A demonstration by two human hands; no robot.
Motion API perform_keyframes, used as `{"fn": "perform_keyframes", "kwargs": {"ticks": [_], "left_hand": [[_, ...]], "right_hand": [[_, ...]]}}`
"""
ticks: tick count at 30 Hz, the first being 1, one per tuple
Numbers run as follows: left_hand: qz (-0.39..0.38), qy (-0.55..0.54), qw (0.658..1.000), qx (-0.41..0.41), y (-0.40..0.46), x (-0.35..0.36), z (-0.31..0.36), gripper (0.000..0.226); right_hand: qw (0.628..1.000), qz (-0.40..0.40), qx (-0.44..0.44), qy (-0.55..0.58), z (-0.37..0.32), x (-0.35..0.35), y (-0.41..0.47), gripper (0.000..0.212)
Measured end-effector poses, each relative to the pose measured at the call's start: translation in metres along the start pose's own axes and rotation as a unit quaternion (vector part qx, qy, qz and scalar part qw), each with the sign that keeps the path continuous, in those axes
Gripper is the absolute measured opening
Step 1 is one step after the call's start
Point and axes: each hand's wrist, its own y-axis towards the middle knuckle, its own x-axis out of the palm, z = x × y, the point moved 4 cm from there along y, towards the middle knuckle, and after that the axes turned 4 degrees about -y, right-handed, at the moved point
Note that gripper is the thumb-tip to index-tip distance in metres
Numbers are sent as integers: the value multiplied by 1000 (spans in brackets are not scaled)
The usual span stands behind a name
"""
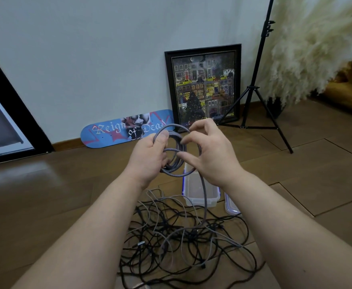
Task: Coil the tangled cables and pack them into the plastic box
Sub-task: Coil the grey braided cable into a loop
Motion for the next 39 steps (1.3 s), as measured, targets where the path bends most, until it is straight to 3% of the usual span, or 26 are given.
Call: {"fn": "perform_keyframes", "kwargs": {"ticks": [5,10,14,16,19,23,25,28,35,39], "left_hand": [[-15,-4,1000,6,0,0,1,35],[1,22,999,28,1,2,2,37],[3,8,1000,22,1,4,4,36],[-2,-14,1000,15,0,3,4,36],[-30,-15,999,12,0,2,2,35],[-54,11,998,3,-1,2,2,35],[-66,25,997,-3,-2,2,1,36],[-72,33,997,-10,-2,4,0,38],[-44,30,998,-40,-4,7,-4,44],[-13,-39,997,-61,-4,11,-5,44]], "right_hand": [[1000,14,-8,-2,-3,6,-1,12],[979,40,168,107,3,9,0,12],[945,67,249,203,5,9,1,12],[951,50,235,196,5,9,2,13],[986,22,137,88,1,7,2,9],[997,-12,52,53,-2,3,4,47],[996,-41,48,55,0,2,7,53],[998,-55,26,-3,0,2,7,43],[999,28,10,-27,2,2,4,14],[995,87,37,-19,0,4,2,16]]}}
